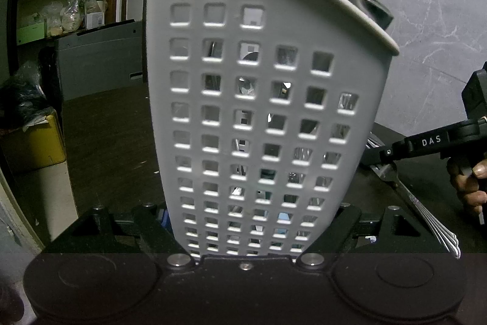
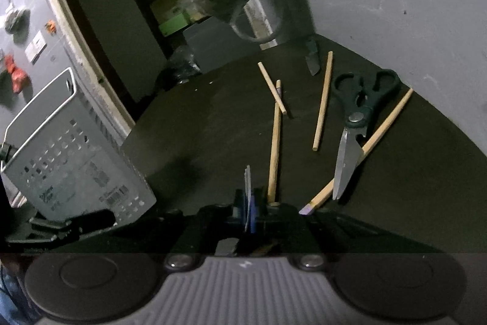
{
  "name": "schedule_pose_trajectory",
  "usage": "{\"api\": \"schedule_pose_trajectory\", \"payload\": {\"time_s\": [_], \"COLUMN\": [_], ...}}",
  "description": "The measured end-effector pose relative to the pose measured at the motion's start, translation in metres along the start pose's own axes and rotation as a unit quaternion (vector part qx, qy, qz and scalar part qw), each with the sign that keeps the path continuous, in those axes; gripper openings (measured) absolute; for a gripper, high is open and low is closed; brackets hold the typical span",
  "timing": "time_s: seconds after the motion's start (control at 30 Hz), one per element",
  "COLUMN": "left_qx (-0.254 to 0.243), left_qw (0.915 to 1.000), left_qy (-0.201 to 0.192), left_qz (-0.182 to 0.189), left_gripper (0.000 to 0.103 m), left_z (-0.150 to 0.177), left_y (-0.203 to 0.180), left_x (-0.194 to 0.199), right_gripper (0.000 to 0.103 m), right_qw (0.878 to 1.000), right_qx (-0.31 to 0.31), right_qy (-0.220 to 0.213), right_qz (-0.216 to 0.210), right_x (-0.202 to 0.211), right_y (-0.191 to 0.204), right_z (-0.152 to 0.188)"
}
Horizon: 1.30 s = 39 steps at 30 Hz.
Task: Organize utensils
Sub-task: 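Lift the silver fork with the right tool up toward the caddy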
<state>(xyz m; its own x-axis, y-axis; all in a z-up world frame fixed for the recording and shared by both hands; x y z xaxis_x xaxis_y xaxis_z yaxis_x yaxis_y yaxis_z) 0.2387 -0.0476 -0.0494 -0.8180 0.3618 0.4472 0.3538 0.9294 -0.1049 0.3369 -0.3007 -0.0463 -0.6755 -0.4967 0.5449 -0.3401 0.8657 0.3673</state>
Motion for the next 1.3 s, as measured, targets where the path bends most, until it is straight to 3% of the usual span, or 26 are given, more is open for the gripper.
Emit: {"api": "schedule_pose_trajectory", "payload": {"time_s": [0.13,0.27,0.4,0.53,0.67,0.83,1.0,1.3], "left_qx": [0.000,-0.001,-0.001,0.002,0.009,0.013,0.009,0.000], "left_qw": [1.0000,1.0000,1.0000,1.0000,1.0000,0.9999,0.9999,1.0000], "left_qy": [0.000,0.001,0.000,0.000,-0.002,-0.003,-0.003,-0.001], "left_qz": [0.000,0.000,-0.001,-0.002,-0.004,-0.003,-0.004,0.000], "left_gripper": [0.082,0.082,0.081,0.081,0.081,0.081,0.081,0.081], "left_z": [0.000,0.001,0.001,0.001,0.002,0.004,0.005,0.002], "left_y": [0.000,0.000,-0.002,-0.002,-0.001,-0.002,-0.003,-0.003], "left_x": [0.000,0.000,0.000,0.000,0.003,0.005,0.006,0.007], "right_gripper": [0.003,0.002,0.002,0.002,0.002,0.002,0.002,0.002], "right_qw": [0.999,0.993,0.976,0.950,0.926,0.912,0.907,0.906], "right_qx": [-0.024,-0.003,0.053,0.088,0.107,0.134,0.151,0.125], "right_qy": [-0.027,-0.096,-0.179,-0.262,-0.319,-0.336,-0.332,-0.347], "right_qz": [0.025,0.068,0.113,0.147,0.170,0.196,0.212,0.208], "right_x": [0.008,0.030,0.055,0.078,0.088,0.083,0.076,0.084], "right_y": [0.000,0.016,0.045,0.070,0.086,0.101,0.110,0.113], "right_z": [0.001,0.003,0.007,0.009,0.012,0.017,0.026,0.036]}}
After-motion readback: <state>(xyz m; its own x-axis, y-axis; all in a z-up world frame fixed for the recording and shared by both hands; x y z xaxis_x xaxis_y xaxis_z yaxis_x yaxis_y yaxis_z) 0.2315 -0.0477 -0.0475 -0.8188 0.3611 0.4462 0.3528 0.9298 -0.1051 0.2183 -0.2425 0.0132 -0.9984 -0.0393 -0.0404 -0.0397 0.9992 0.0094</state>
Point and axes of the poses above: each gripper's, at about its wrist camera, not at the fingertips, and x roughly against the way its jaws point, y to its left, z to its underside, the point moved 3 cm from there along -x, roughly the way its jaws point, and after that the axes turned 2 degrees about x, right-handed, at the moved point
